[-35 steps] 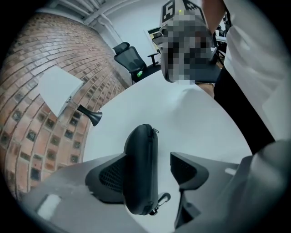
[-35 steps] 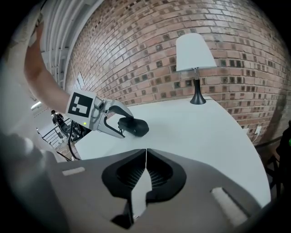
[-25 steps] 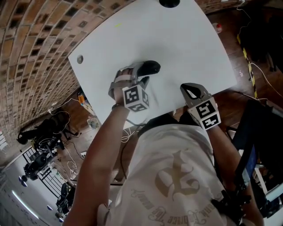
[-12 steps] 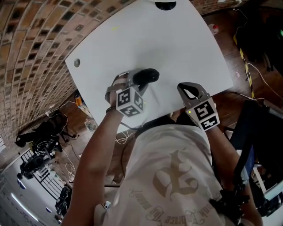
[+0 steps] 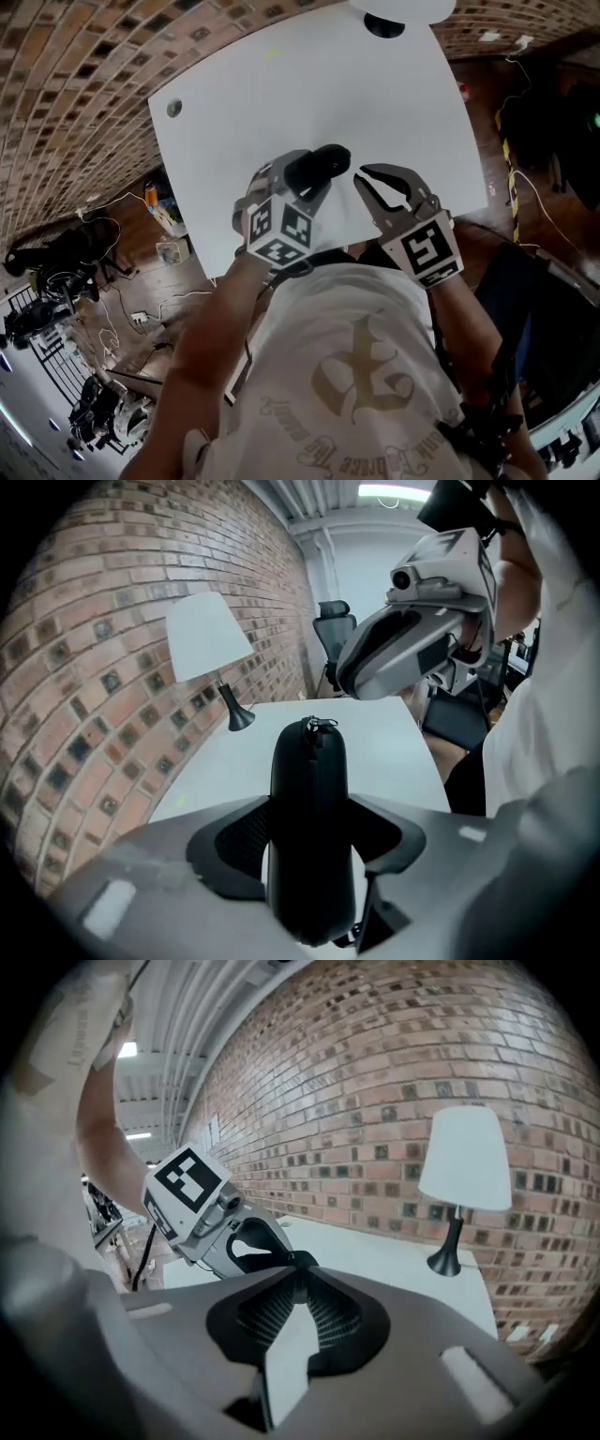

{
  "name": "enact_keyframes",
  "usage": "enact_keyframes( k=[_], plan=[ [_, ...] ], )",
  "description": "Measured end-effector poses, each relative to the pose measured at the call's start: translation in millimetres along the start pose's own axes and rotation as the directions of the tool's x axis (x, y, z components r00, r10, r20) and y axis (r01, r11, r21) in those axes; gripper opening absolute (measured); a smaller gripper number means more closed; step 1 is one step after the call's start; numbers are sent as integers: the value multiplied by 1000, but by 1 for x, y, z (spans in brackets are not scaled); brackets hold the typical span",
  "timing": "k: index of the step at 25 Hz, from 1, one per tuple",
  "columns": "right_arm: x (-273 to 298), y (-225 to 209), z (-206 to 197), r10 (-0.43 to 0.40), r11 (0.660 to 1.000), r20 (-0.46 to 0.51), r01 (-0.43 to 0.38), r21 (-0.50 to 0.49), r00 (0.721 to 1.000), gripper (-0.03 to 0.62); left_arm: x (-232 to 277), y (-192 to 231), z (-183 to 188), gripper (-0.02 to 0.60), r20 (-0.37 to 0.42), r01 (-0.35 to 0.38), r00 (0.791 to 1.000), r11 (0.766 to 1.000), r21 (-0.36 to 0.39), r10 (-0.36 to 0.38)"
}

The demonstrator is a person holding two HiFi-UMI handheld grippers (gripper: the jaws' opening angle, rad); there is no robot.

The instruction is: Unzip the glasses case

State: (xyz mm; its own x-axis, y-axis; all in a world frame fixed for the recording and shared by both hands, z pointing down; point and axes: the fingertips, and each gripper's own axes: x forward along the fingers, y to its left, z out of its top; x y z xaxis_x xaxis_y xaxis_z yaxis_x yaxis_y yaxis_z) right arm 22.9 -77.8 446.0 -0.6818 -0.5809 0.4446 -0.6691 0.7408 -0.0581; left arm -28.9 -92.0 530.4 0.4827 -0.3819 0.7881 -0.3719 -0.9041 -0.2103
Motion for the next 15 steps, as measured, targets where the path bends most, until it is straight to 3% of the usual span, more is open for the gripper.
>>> enact_keyframes(
  k=[2, 4, 7, 10, 15],
  plan=[
    [-2, 3, 15, -8, 995, 1, 8, -102, 1000, 65, -8, 6, 7, 259, 11, -28, 1000, 999, -34, 29],
    [-2, 5, 26, -14, 991, 16, 16, -131, 1000, 67, -18, 15, 16, 259, 25, -70, 997, 997, -37, 71],
    [2, 6, 42, 16, 1000, 66, -16, 1, 998, 67, -34, 29, 32, 259, 63, -168, 984, 986, 4, 168],
    [3, 3, 50, 31, 981, 107, -51, 188, 994, 68, -50, 41, 46, 259, 104, -279, 957, 956, 84, 270],
    [1, 6, 67, 45, 948, 183, -100, 302, 982, 81, -71, 56, 65, 258, 142, -400, 914, 899, 180, 379]
  ],
)
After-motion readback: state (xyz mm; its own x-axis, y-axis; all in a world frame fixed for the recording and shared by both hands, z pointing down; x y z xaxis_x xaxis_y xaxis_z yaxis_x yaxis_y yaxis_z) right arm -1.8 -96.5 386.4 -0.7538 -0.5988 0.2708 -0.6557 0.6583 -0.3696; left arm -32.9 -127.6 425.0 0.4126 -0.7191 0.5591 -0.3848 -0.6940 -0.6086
